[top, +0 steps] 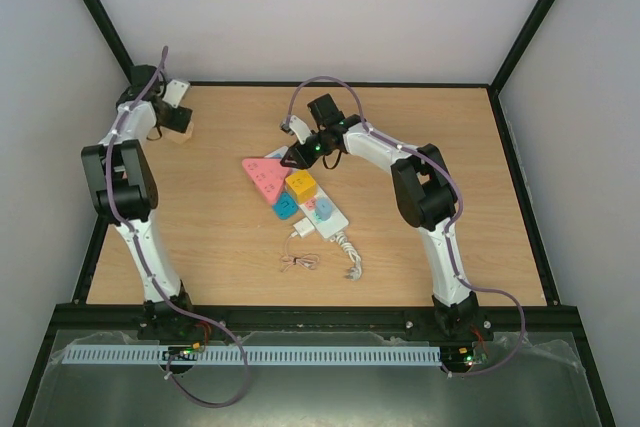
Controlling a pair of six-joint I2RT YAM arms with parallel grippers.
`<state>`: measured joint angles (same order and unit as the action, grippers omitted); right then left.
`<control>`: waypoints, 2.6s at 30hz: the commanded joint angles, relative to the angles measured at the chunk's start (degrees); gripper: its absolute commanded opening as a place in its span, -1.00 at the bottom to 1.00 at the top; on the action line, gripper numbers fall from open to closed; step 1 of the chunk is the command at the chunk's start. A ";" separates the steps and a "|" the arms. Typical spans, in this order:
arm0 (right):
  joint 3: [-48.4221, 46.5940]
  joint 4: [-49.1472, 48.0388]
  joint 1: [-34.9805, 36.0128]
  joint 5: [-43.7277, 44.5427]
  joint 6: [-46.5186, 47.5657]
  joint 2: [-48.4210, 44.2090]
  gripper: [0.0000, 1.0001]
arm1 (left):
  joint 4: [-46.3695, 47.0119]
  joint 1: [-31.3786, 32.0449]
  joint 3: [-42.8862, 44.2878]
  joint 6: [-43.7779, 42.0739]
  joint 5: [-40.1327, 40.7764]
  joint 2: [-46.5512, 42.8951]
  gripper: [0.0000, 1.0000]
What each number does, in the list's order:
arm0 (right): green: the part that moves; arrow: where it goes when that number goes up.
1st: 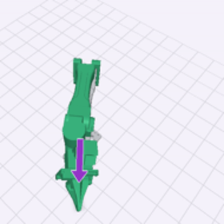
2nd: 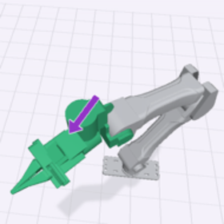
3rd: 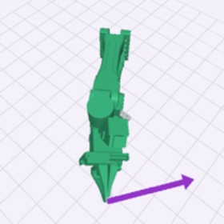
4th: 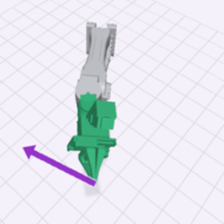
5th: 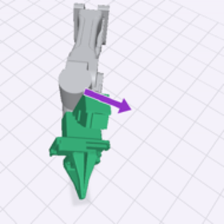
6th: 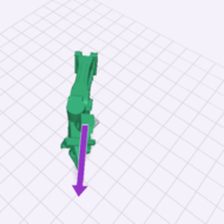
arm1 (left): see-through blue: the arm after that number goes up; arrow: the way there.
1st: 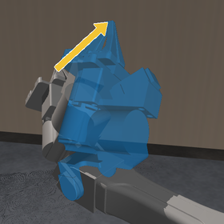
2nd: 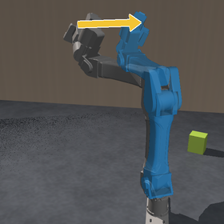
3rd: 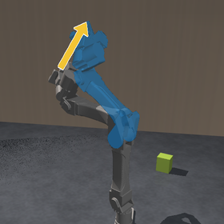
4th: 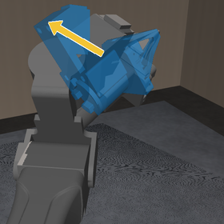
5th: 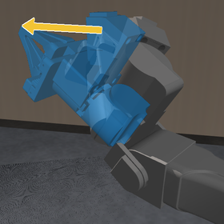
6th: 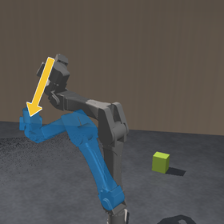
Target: Pull the plug off the socket
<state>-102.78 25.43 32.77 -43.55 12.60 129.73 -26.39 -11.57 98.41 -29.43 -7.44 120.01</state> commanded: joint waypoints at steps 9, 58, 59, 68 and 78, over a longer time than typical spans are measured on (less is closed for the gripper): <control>3.25 8.93 -0.28 6.64 -1.00 3.25 -0.40 | -3.33 1.20 0.18 3.92 -4.14 2.79 0.08; -0.55 11.90 -1.08 6.26 -1.34 -6.50 0.85 | 16.49 -3.60 -35.37 31.74 -40.79 -32.91 0.99; 0.22 11.82 -1.13 6.39 -1.36 -7.38 0.85 | 18.08 -3.63 -37.25 33.25 -41.51 -33.88 0.99; 10.16 9.09 -0.84 7.97 -4.29 -16.15 0.88 | 29.65 -1.93 -50.05 46.75 -47.40 -38.18 0.99; 24.02 1.25 6.28 26.24 -8.46 -25.49 1.00 | 42.06 -0.01 -61.33 58.93 -49.76 -41.03 0.99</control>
<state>-81.97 30.63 35.66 -27.40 6.22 107.53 9.02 -12.05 38.44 23.70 -54.83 81.30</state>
